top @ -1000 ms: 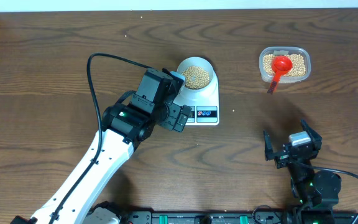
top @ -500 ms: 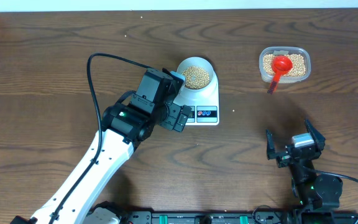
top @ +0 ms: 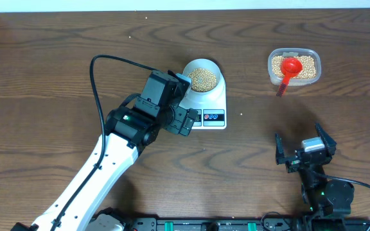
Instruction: Scoop item into bowl and weigh 50g on scale
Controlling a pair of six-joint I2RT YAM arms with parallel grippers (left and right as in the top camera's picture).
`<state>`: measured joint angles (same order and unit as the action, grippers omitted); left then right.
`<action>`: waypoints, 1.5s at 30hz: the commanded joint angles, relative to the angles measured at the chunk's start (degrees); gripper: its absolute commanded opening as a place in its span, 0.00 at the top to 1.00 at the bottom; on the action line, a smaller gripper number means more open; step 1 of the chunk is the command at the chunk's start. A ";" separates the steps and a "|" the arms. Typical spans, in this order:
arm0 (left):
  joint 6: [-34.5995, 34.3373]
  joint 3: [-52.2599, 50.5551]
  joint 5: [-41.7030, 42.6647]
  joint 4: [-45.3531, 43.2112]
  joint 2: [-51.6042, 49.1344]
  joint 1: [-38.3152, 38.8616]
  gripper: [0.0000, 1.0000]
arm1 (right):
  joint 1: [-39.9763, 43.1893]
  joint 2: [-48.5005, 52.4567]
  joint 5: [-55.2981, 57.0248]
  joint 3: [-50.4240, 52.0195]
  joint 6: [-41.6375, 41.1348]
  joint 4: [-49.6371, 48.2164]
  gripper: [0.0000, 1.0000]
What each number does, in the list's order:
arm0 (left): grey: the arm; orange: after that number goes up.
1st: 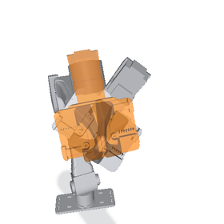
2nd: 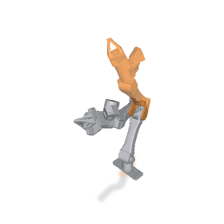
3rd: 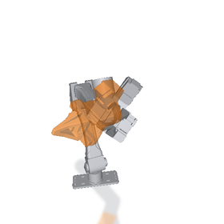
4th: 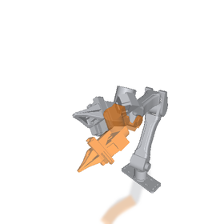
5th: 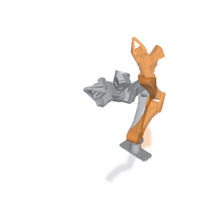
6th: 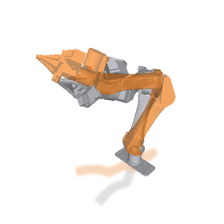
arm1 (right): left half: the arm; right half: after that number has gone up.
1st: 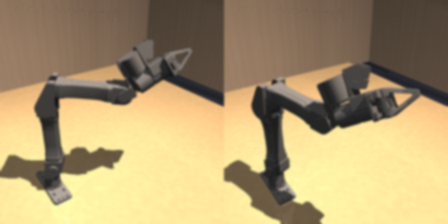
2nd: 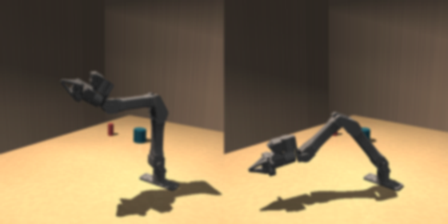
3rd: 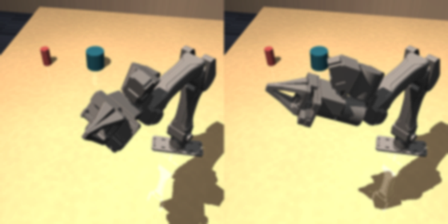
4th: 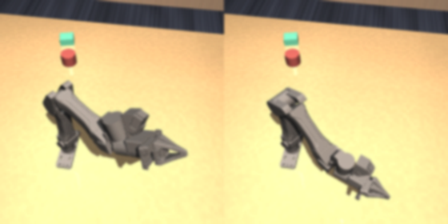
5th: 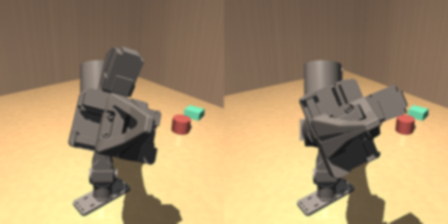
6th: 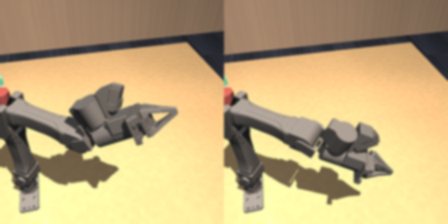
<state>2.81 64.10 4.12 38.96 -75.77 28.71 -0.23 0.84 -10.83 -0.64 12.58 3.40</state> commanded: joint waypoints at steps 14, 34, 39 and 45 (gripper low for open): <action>-0.11 -0.02 -0.72 0.07 -0.44 -0.20 0.02 | -0.61 -0.57 0.39 0.33 0.33 0.00 0.01; 0.11 -10.25 1.05 -10.91 13.53 -9.84 0.02 | -0.61 -0.57 0.39 0.33 0.33 0.00 0.01; 0.11 -21.16 2.45 -20.37 25.38 -14.36 0.02 | -0.61 -0.57 0.39 0.33 0.33 -0.02 0.01; 0.15 -34.67 4.07 -28.85 41.86 -19.63 0.02 | -0.61 -0.57 0.39 0.33 0.33 -0.02 0.01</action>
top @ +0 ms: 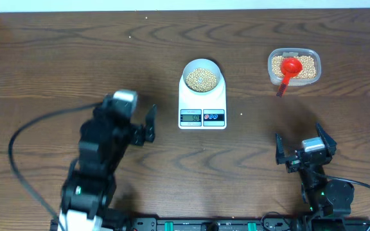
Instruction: Scoop item into bowl and weigh 50g on scale
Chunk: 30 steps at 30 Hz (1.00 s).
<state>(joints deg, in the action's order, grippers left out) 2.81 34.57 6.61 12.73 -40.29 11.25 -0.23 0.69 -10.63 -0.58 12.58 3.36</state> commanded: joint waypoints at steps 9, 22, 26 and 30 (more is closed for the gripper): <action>4.70 -23.23 0.13 -15.21 24.81 -7.41 0.02 | -0.61 -0.42 0.20 0.26 0.33 0.04 0.01; 4.90 -34.34 -2.73 -14.16 38.03 -9.57 0.02 | -0.61 -0.42 0.20 0.26 0.33 0.04 0.01; 4.85 -34.34 -3.48 -8.59 40.22 -9.51 0.02 | -0.61 -0.42 0.20 0.26 0.33 0.02 0.01; 4.87 -34.34 -4.31 -8.68 40.22 -9.51 0.02 | -0.61 -0.42 0.20 0.26 0.33 0.04 0.01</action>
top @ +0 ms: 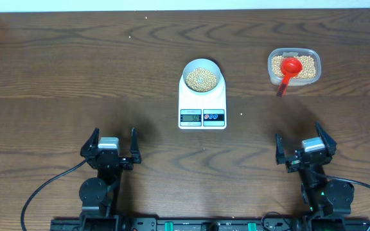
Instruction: Scoop item into bowl and weigh 50g on scale
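Observation:
A white bowl filled with beans sits on the white scale at the table's middle; the scale's display faces the front edge. At the back right, a clear tub holds more beans, with a red scoop resting in it, handle sticking out over the front rim. My left gripper is open near the front left edge, well away from the scale. My right gripper is open near the front right edge. Neither holds anything.
The dark wooden table carries only the scale, bowl and tub. Cables run from both arm bases along the front edge.
My left arm has drawn back from left of the scale to its place at the front left edge, gripper open. The right arm, scale, bowl and scoop have not moved.
First my left gripper was at the scale's left front corner, beside the bowl of beans. Then it stood apart to the left of the scale. Now it rests at the front edge, and the bowl stays on the scale.

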Controlling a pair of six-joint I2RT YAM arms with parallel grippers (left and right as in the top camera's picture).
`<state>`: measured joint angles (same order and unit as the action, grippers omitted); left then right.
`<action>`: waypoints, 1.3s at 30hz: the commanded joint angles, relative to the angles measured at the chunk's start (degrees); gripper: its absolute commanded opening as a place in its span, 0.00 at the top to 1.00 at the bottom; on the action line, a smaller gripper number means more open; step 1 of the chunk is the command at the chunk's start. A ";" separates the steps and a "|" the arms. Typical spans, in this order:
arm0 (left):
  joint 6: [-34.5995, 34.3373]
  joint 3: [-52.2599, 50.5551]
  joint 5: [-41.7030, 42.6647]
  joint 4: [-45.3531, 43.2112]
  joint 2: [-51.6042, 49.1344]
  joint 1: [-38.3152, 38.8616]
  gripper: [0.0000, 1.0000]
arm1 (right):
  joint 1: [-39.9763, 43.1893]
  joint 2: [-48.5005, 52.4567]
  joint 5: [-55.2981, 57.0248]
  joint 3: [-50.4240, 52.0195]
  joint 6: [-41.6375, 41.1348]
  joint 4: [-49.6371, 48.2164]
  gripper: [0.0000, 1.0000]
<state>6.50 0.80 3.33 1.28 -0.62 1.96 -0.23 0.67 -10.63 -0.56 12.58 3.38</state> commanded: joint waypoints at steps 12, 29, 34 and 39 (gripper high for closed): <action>1.18 -0.57 -1.01 2.75 -0.15 -0.22 0.02 | -0.61 -0.37 0.20 0.24 0.33 0.02 0.01; 1.18 -0.57 -1.01 2.73 -0.42 -0.22 0.02 | -0.61 -0.39 0.20 0.24 0.33 0.02 0.01; 1.18 -0.57 -1.01 2.75 -0.42 -0.22 0.02 | -0.61 -0.39 0.20 0.24 0.33 0.00 0.01; 1.18 -0.57 -1.01 2.75 -0.42 -0.22 0.02 | -0.61 -0.39 0.20 0.24 0.33 0.02 0.01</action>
